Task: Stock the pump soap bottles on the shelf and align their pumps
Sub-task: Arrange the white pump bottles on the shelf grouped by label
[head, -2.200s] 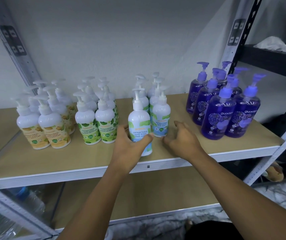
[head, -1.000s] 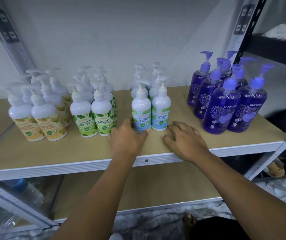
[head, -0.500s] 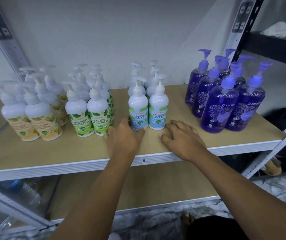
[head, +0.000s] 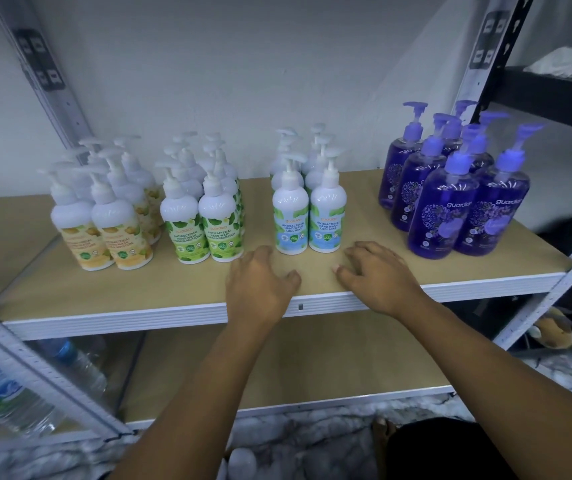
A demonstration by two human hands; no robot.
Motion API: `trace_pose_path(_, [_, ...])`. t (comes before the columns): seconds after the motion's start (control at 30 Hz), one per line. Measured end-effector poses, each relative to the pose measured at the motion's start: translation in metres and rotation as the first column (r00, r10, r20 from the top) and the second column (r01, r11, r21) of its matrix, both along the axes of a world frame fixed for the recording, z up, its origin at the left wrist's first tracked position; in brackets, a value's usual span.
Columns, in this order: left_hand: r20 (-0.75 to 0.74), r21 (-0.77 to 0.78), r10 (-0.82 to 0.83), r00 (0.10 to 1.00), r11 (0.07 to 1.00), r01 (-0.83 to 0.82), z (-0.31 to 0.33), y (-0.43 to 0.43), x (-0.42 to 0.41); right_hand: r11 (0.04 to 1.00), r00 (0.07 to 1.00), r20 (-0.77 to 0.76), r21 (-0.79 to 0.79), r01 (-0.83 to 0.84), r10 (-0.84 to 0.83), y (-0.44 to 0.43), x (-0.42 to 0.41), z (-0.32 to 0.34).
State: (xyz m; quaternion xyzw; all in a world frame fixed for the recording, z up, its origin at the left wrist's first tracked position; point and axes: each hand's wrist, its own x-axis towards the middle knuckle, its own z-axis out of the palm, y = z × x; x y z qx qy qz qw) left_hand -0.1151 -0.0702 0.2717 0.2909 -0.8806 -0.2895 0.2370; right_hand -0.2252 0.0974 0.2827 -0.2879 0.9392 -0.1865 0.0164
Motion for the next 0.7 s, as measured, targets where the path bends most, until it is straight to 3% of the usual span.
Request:
trace_pose_path(0.17, [-0.005,-0.092,-0.126,0.992,0.988,0.125,-0.007,0.009,0.054,0.997,0.999,0.018,-0.066,-0.029,0.03,0.005,0.029,0.009])
trace_pose_path(0.3, [-0.035,-0.077,-0.186,0.982,0.98,0.183,-0.012,0.004,0.105,0.988,0.998,-0.028,-0.138,-0.068,0.065,-0.002,0.069,0.014])
trace_pose_path(0.47, [-0.047,0.146,-0.053,0.997,0.987,0.06,-0.028,-0.01,0.179,0.919,0.973,0.028,-0.337,-0.206,0.229,-0.017,0.126,0.012])
trace_pose_path(0.7, [0.052,0.397,0.157,0.986,0.903,-0.165,-0.069,-0.02,0.262,0.923,0.914,0.255,-0.305,-0.234,0.316,-0.033,0.184,-0.027])
